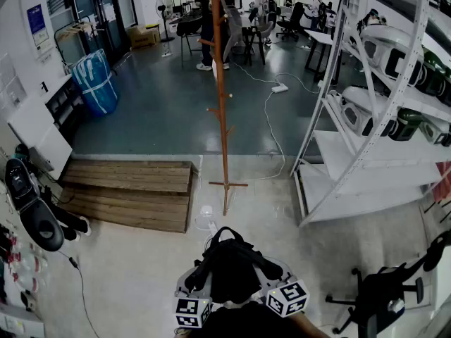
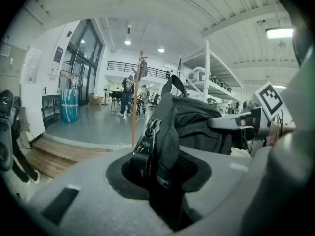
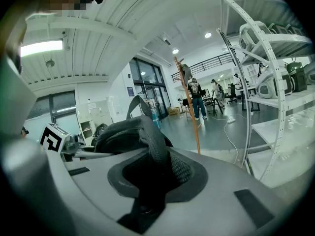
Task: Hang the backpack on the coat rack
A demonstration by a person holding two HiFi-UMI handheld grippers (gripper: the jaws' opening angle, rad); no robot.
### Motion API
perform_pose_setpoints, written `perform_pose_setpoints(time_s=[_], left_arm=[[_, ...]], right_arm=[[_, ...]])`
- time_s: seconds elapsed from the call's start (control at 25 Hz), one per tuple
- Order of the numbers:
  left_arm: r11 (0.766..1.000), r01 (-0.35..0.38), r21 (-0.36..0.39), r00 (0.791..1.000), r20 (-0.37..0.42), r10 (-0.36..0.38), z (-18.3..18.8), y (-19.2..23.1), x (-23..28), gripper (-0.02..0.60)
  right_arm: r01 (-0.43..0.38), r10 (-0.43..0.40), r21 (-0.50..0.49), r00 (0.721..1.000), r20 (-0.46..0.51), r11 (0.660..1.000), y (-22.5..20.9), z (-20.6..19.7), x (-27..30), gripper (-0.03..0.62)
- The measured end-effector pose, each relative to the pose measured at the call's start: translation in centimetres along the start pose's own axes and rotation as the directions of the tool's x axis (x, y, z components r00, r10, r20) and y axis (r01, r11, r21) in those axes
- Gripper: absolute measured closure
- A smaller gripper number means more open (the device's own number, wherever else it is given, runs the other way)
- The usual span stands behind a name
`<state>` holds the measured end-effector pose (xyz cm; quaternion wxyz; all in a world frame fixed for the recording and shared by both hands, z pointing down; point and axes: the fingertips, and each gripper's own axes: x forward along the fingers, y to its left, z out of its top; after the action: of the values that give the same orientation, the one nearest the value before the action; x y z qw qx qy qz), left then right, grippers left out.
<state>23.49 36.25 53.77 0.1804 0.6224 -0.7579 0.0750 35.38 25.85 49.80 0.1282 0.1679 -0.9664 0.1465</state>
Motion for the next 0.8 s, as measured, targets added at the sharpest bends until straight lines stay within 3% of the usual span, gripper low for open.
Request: perform_pose_setpoints(time_s=[0.8], left_arm=[[0.999,-0.032,0.011,0.999,-0.013,0.033,0.6,-4.1,1.3,0.463]], right_arm=[[-0.035,0.035,0.038,0.999,0.017,0.999,-3.4,0.2,-2.2,0.522]])
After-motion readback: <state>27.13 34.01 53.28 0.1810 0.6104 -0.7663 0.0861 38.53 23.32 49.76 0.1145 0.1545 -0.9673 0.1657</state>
